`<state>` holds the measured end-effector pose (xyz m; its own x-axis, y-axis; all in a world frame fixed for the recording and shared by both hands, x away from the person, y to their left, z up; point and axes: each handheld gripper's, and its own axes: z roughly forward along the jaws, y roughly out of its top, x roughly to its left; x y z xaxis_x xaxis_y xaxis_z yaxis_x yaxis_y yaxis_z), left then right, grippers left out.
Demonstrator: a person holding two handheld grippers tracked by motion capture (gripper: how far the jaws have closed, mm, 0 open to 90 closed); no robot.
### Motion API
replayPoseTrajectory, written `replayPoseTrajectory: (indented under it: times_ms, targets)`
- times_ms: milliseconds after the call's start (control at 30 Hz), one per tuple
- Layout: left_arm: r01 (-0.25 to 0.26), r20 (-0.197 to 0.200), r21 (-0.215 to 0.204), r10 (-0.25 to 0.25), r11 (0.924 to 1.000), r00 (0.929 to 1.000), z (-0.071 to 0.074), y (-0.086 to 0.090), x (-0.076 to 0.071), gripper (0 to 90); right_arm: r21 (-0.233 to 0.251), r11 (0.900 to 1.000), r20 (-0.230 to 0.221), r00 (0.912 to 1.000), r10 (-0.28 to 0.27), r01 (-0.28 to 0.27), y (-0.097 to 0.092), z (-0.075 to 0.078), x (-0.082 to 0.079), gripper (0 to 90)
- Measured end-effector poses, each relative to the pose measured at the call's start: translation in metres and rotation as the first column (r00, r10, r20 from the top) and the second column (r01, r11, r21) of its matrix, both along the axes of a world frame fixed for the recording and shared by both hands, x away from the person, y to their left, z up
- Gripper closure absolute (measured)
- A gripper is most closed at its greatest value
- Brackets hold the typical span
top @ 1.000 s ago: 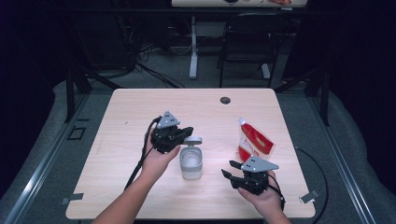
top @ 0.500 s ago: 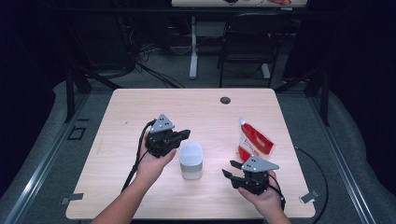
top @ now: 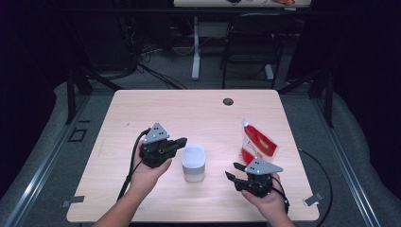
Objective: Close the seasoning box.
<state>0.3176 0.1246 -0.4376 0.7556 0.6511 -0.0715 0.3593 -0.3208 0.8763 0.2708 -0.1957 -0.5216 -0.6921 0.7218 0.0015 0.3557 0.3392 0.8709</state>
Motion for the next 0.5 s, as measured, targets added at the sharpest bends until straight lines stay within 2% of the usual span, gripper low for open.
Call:
replayPoseTrajectory:
  times_ms: [300, 500]
  targets:
    - [-0.036, -0.03, 0.025, 0.037, 0.999, 0.9989, -0.022, 0.025, -0.012, 89.5, -0.005, 1.0, 0.004, 1.0, -0.008, 0.008, -0.002, 0.001, 0.0, 53.7]
    - [-0.069, -0.041, 0.027, 0.07, 0.9973, 0.9967, -0.039, 0.04, -0.024, 88.4, -0.005, 0.9999, 0.006, 0.9999, -0.009, 0.009, -0.002, 0.001, -0.001, 53.6]
